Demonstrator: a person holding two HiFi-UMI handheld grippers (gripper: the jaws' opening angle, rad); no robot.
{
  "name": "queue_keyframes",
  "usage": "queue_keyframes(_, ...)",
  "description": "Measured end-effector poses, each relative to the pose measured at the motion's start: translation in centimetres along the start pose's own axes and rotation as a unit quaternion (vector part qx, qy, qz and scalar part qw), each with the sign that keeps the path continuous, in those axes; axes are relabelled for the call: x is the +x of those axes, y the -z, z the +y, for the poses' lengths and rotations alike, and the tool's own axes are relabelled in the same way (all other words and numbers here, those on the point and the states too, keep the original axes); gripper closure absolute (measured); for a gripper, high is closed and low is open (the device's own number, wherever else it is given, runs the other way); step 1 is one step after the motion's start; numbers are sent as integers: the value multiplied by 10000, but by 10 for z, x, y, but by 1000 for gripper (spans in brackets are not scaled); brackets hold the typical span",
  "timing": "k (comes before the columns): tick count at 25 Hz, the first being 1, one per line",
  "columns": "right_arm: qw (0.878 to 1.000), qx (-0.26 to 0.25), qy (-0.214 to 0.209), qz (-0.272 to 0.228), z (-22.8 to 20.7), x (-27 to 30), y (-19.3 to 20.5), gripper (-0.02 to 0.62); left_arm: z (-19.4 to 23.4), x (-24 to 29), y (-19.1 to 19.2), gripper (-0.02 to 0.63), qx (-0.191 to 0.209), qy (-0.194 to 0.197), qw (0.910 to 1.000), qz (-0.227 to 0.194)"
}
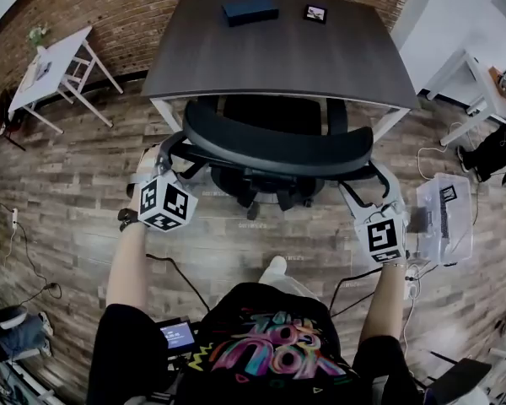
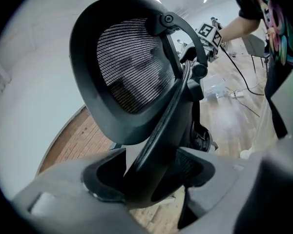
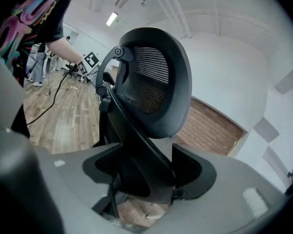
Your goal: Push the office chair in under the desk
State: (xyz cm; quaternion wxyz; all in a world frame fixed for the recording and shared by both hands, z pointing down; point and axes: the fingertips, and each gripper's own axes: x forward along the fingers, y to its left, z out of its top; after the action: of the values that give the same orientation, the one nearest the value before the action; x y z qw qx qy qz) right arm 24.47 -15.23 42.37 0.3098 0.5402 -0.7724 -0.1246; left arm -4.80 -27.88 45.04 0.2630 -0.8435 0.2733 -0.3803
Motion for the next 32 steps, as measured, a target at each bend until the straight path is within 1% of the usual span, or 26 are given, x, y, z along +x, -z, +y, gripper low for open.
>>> queue_keyframes(4,10000,-43,-43,-4,-22,19,9,287,9,26,0,290,84,-15,9999,53)
queue_keyframes(13,9997,-73,-212,-73,-72,67,17,287,40,76,-13,290,-26,-72,9998,169)
queue_keyframes(25,9995,-113,-244,-173,-124,121,29,285,73,133,-26,290,-3,-260,9997,49)
queue_keyframes(29,9994,-114,-288,-129,-140,140,34,285,85,152,-29,290,8,-330,9995,19)
queue_keyframes(32,9994,-117,-314,-69,-151,153,37,284,91,165,-31,290,11,-303,9995,-14)
